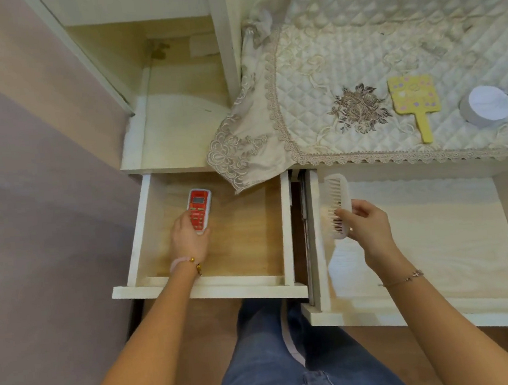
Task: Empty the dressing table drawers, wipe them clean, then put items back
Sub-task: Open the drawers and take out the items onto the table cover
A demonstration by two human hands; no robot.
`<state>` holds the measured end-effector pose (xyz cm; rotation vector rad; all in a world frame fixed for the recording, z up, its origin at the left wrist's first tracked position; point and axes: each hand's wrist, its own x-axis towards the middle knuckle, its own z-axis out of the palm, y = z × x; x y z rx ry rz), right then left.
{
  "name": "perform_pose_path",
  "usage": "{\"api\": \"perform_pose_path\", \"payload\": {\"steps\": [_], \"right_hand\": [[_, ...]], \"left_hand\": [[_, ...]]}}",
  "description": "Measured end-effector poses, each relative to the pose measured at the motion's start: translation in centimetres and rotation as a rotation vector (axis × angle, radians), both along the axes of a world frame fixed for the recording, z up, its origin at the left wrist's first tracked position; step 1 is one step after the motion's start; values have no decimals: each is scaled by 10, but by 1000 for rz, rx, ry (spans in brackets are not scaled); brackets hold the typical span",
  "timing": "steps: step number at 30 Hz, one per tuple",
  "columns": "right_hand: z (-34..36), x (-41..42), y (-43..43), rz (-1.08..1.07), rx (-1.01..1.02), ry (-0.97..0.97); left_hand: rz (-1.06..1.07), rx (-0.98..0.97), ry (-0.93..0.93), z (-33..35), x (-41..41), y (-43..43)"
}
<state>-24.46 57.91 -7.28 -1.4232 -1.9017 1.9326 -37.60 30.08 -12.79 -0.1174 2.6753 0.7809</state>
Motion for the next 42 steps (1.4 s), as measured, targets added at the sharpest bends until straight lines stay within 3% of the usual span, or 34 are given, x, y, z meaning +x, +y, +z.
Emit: {"api": "perform_pose_path", "payload": {"steps": [8,14,23,29,42], "right_hand": [[13,-26,-35,-59,3,27],[11,-28,-49,-99,11,-3],[20,-27,-56,-129,-5,10],[28,-22,-44,-120,-32,59],[44,-37,34,-47,16,138]], "left_hand": [[-16,-155,-177,-16,-25,-10],[-44,-242,-153,-21,-29,-10],[229,348,-362,-8,-25,-21],[335,621,-376,13,-4,-21],[198,861,-214,101,2,77]]}}
